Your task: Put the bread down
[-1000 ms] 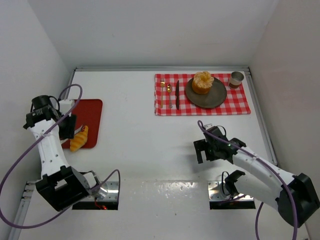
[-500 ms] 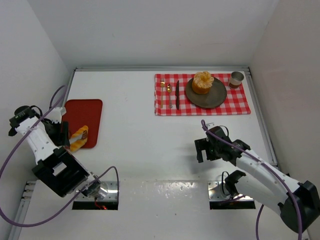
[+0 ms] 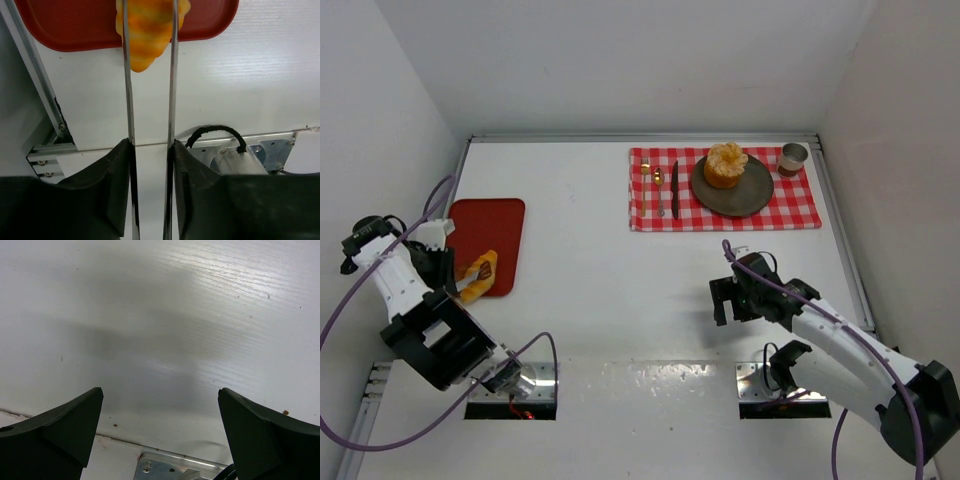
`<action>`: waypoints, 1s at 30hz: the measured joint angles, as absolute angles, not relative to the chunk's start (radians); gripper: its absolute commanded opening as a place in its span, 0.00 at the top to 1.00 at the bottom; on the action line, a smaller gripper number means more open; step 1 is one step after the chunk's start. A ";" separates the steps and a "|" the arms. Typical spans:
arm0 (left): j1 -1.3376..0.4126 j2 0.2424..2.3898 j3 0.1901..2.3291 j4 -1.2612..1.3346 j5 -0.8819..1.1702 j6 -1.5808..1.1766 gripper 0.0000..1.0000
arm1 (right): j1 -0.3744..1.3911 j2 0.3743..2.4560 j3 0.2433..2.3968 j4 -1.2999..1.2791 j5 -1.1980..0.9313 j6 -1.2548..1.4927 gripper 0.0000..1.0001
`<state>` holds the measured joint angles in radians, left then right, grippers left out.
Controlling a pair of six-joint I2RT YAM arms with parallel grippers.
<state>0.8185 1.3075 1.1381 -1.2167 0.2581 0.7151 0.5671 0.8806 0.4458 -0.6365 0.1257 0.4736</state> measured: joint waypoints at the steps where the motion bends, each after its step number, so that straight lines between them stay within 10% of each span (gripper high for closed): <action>1: 0.819 1.312 1.134 -1.216 0.254 0.714 0.85 | 0.567 0.885 0.446 -0.636 0.126 0.474 0.03; 4: 0.819 1.326 1.135 -1.219 0.258 0.710 1.00 | 0.567 0.907 0.446 -0.636 0.125 0.473 0.03; 14: 0.743 1.372 1.508 -1.250 0.381 0.615 1.00 | 0.566 0.831 0.432 -0.645 0.204 0.505 0.02; 30: -0.427 1.960 2.162 -0.932 0.350 0.213 1.00 | 0.545 0.541 0.416 -0.849 0.569 0.526 0.01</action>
<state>-0.4274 1.9598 2.1624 -0.9318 0.3500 0.2127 0.5446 0.5411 0.4156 -0.8490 0.5690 0.5262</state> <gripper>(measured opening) 0.253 0.993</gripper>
